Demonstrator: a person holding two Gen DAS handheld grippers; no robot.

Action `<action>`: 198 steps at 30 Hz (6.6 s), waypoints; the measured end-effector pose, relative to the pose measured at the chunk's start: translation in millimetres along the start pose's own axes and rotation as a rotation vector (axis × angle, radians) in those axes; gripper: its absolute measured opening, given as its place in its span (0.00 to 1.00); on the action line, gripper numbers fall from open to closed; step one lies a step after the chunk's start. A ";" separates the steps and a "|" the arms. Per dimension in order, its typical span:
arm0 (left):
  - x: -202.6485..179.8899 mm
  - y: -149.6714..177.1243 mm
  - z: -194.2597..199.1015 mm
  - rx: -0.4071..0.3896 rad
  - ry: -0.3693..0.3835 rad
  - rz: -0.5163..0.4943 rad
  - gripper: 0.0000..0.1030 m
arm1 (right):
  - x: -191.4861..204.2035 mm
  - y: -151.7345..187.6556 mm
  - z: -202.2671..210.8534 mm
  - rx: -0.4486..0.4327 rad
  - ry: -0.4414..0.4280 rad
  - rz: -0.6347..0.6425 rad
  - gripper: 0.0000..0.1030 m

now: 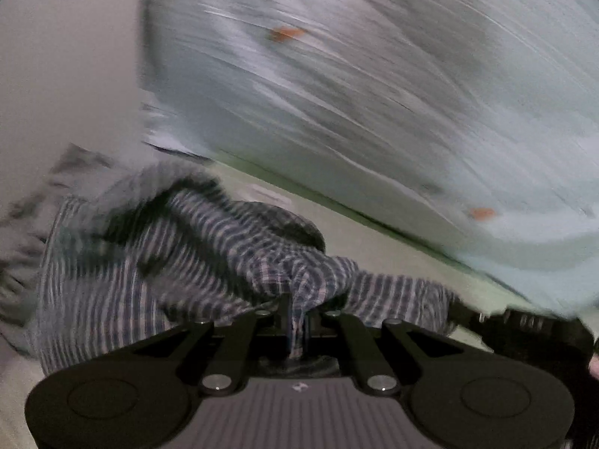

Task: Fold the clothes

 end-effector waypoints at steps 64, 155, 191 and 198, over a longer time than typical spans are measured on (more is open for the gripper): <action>-115.2 145.8 -48.7 0.322 -0.025 0.098 0.13 | -273.5 2.6 241.8 -0.128 0.389 -0.380 0.06; -129.9 110.7 -74.0 0.239 0.051 -0.141 0.75 | -198.5 -1.6 235.3 -0.037 0.630 -0.003 0.75; 51.3 75.3 52.4 0.142 -0.142 0.156 0.02 | -187.5 18.9 371.8 -0.115 0.512 -0.204 0.00; 63.8 62.2 56.1 0.087 -0.261 0.114 0.04 | -185.4 25.8 382.6 -0.121 0.635 -0.124 0.02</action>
Point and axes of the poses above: each gripper's, at about its wrist camera, not at the fingertips, and z roughly against the way its jaws point, x to its left, y to its underside, the point moved 4 cm from there along -z, roughly the way its jaws point, and after that the axes turned 5 degrees about -y, right-handed, at the moved point
